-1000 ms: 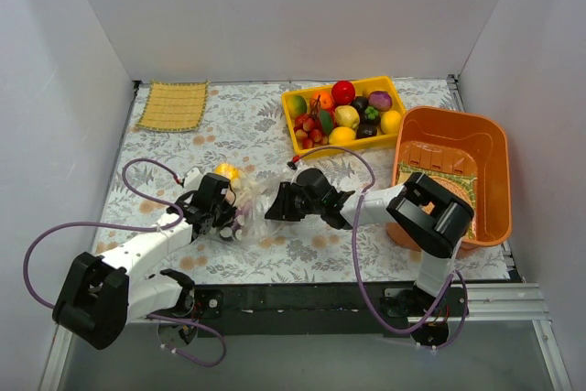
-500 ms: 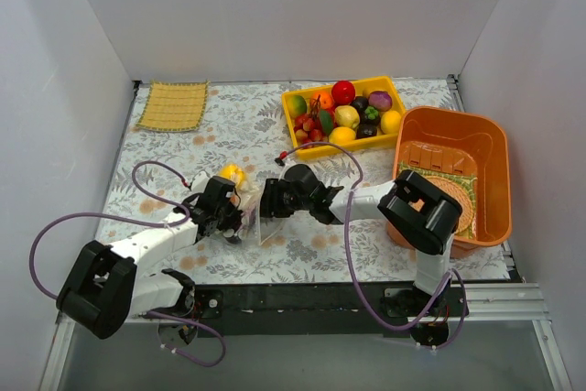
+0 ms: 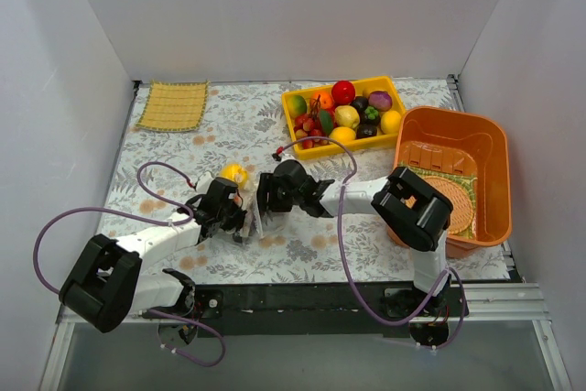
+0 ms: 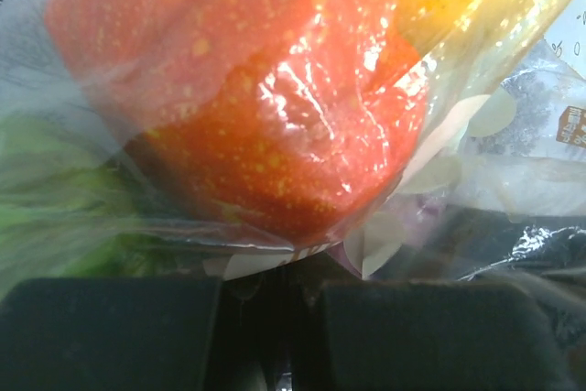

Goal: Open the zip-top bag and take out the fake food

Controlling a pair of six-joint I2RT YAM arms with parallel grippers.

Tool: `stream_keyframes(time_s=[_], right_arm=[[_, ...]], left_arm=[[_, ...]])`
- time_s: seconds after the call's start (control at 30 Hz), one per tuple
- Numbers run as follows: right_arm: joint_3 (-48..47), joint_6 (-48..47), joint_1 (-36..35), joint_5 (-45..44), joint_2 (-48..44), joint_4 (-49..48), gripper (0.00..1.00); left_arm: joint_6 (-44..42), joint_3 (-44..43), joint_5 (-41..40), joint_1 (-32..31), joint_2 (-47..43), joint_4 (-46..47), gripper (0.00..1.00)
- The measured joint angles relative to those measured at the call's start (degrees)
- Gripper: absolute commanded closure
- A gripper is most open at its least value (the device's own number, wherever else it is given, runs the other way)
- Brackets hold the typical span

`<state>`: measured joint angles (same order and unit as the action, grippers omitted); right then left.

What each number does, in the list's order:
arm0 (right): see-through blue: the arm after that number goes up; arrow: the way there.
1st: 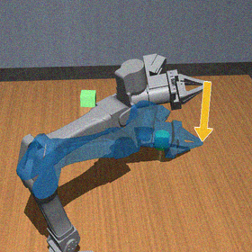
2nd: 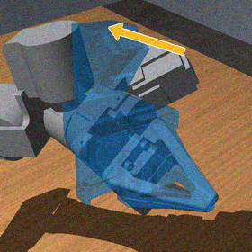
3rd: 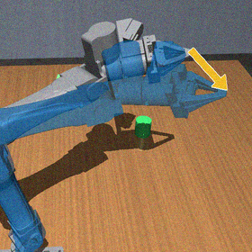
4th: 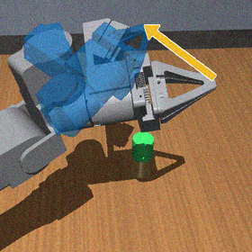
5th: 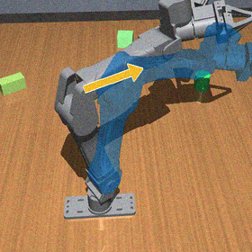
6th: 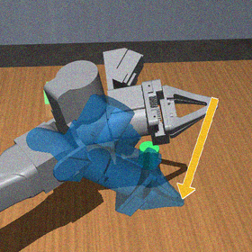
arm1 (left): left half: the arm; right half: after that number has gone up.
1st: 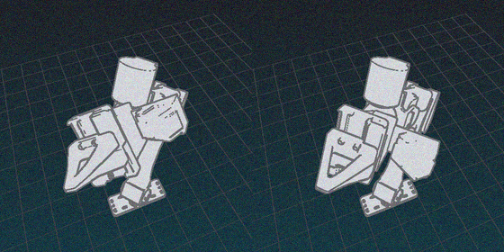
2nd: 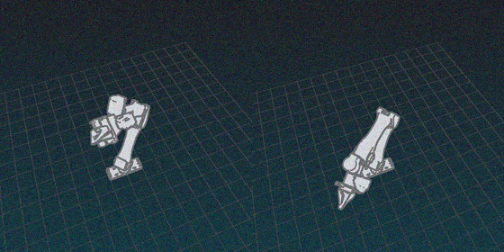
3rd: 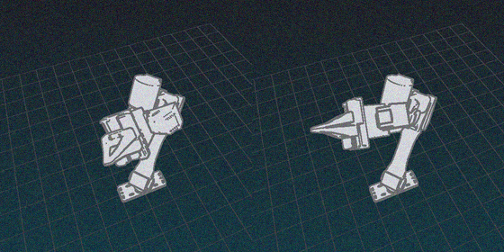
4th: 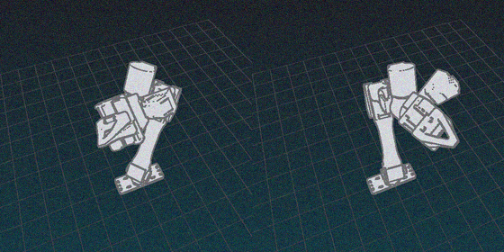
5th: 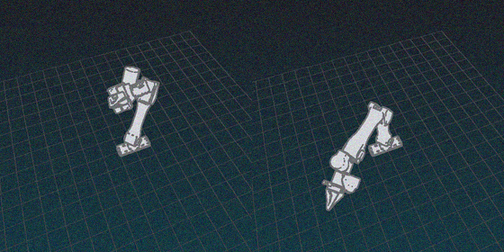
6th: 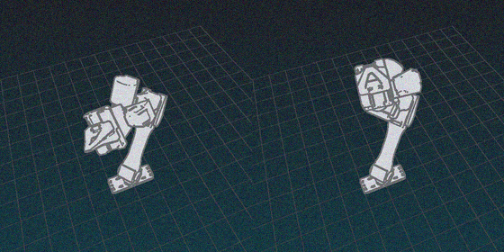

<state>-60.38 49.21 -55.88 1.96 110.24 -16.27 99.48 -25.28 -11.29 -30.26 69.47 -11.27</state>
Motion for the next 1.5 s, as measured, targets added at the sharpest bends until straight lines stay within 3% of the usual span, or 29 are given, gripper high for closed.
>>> stream_keyframes(time_s=[0.1, 0.13, 0.17, 0.37, 0.9, 1.5], right_arm=[[-1.7, -0.2, -0.5, -1.7, 1.0, 1.0, 0.48], [-1.7, -0.1, -0.6, -2.2, 1.1, 1.3, 0.61], [-1.8, 0.0, -0.7, -2.6, 1.1, 1.3, 0.68], [-2.6, 0.8, -0.8, -4.7, 1.1, 1.3, 0.92], [7.0, -2.8, -1.4, -15.0, -15.3, 10.3, 0.98], [6.3, -11.1, 0.4, -25.0, -28.6, 27.4, 0.99]], left_arm=[[-0.2, 0.2, 0.3, 0.0, 0.1, 0.7, 1.00], [-0.2, 0.3, 0.4, 0.0, 0.1, 1.0, 1.00], [-0.2, 0.4, 0.4, 0.0, 0.1, 1.1, 1.00], [0.3, 0.6, 0.3, -0.3, 0.0, 1.6, 1.00], [1.2, -2.3, 1.6, 5.4, 3.5, 0.9, 1.00], [-2.6, -3.4, 3.7, 6.5, 1.3, -1.4, 1.00]])
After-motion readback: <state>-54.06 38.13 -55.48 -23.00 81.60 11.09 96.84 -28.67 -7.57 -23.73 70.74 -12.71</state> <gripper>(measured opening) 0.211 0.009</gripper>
